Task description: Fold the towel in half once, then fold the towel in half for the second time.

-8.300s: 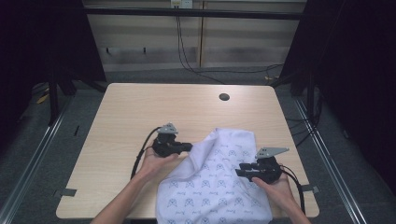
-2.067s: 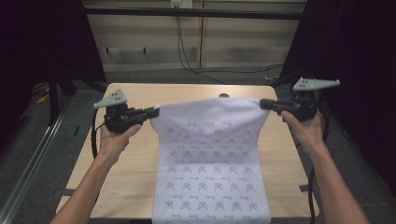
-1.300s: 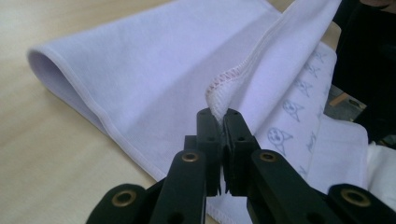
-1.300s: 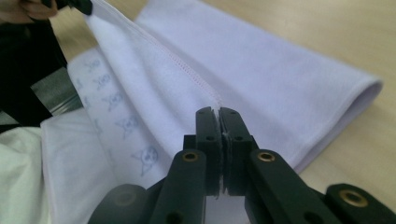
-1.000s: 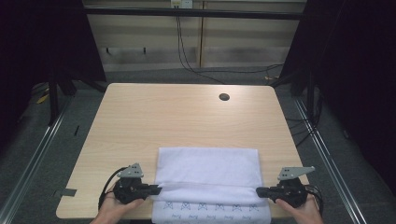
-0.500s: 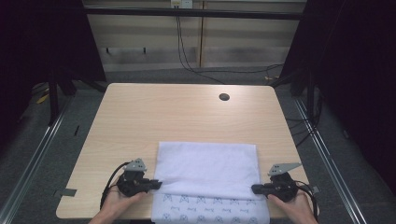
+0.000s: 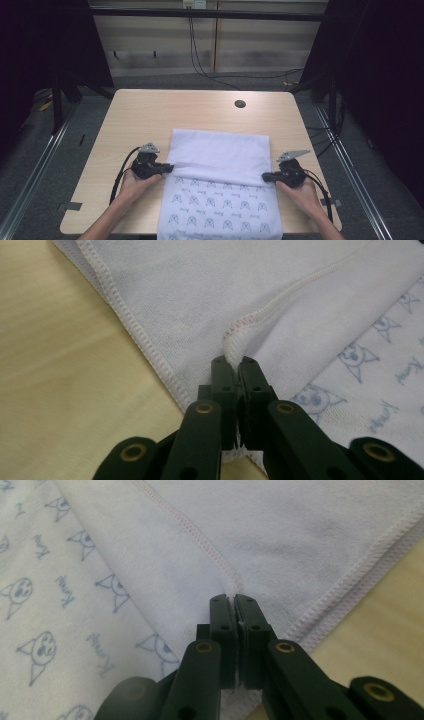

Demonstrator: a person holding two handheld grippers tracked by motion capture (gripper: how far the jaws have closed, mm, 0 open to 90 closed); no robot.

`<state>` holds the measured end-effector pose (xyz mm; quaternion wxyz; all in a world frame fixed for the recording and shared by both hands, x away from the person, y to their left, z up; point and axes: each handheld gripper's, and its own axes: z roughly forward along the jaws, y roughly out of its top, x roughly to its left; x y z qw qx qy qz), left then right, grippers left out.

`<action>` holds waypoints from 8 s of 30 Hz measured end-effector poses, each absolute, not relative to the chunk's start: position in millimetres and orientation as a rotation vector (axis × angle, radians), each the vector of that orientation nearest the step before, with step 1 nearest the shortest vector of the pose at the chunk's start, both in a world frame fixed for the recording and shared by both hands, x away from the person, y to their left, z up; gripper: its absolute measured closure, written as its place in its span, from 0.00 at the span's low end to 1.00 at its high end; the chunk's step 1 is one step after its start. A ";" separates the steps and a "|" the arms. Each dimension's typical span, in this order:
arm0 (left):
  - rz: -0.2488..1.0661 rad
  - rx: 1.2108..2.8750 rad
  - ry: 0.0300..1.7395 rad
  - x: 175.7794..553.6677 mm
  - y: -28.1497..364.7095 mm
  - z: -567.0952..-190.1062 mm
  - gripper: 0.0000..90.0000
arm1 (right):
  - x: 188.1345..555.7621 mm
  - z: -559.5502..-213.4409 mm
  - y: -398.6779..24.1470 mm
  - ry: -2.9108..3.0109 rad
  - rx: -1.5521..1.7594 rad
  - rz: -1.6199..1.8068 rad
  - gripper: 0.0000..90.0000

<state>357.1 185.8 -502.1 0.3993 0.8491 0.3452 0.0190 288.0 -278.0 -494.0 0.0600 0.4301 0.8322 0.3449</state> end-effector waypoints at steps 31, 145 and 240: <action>0.234 2.069 1.061 457.7 187.2 -505.9 0.97 | 425.8 -499.4 -250.7 2.293 1.447 0.962 0.97; -0.044 2.178 0.782 308.4 198.9 -499.2 0.81 | 282.4 -494.8 -229.1 2.655 1.142 1.148 0.66; 0.258 1.919 0.662 331.1 237.4 -395.3 0.95 | 300.0 -380.5 -299.7 2.295 0.985 1.404 0.97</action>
